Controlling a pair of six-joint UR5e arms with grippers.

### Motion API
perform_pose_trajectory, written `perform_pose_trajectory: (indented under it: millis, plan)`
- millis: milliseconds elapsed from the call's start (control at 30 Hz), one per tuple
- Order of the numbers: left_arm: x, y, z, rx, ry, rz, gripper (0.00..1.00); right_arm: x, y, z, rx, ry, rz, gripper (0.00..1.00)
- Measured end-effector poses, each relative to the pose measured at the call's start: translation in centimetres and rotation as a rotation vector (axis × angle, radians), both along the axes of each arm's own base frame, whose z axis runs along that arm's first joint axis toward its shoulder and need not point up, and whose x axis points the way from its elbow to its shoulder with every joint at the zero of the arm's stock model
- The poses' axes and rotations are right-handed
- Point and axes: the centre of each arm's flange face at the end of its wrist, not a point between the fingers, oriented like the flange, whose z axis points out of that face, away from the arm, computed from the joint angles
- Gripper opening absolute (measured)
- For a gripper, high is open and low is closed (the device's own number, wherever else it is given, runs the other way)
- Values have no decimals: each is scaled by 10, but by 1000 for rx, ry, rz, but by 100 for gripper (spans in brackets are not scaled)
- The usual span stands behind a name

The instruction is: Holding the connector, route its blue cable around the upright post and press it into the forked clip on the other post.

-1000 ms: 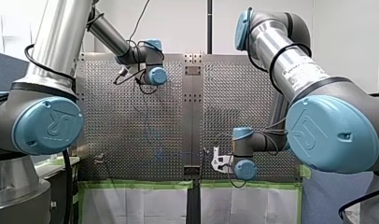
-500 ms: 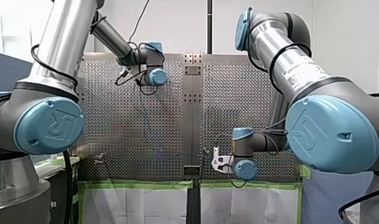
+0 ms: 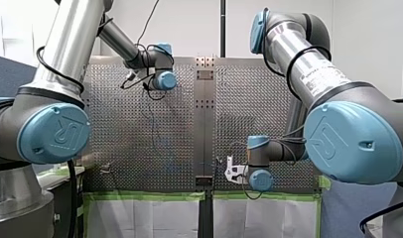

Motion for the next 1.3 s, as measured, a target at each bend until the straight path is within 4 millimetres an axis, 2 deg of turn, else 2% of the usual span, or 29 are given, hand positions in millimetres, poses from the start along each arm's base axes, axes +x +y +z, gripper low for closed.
perform_pose_trajectory:
  millis: [200,567,900,1300]
  plan:
    - [-1,-5,-4,7,24,-8,100,0,0,0,0,0,0,0]
    - [1,-21,-54,17,110,-5,100,0,0,0,2,1,0,0]
    - [-8,-20,-79,20,122,-6,100,0,0,0,1,1,-1,0]
    - [-19,-21,-97,21,125,-16,100,0,0,0,4,2,-1,0]
